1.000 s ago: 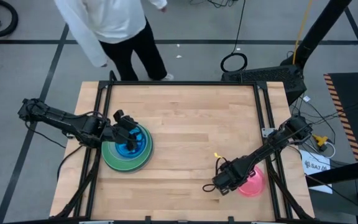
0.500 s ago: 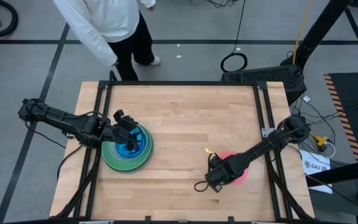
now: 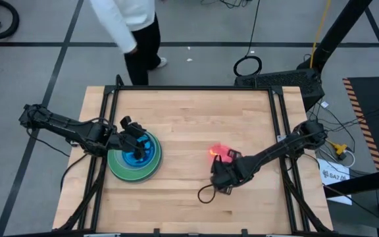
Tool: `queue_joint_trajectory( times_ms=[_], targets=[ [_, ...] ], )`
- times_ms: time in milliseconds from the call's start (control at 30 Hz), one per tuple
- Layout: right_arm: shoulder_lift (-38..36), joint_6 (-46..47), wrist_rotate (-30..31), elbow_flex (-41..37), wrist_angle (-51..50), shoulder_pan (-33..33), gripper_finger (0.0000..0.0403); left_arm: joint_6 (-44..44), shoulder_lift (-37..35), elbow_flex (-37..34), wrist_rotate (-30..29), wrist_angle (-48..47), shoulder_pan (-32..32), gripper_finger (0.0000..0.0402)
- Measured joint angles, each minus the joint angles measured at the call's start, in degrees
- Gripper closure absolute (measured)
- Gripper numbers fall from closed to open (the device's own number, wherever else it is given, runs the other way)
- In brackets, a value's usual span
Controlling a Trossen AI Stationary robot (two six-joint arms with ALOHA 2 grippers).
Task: Stack plastic plates
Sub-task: Stack the light pink plate on top of the light blue plate
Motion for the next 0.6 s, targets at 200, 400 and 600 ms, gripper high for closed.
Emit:
queue_joint_trajectory(
  times_ms=[200,400,600],
  targets=[
    [0.0,-46.06,11.92,0.0,4.08,-0.06,0.0402,0.22,0.0,0.0,-0.29,0.07,0.0,0.0181],
    [0.0,-81.75,19.67,0.0,20.62,-3.09,0.0402,0.78,0.0,0.0,-3.94,0.68,0.0,0.0182],
    [0.0,-102.66,19.52,0.02,32.41,-8.64,0.0402,4.15,-0.48,1.4,-8.0,1.14,0.0,0.0182]
  ],
)
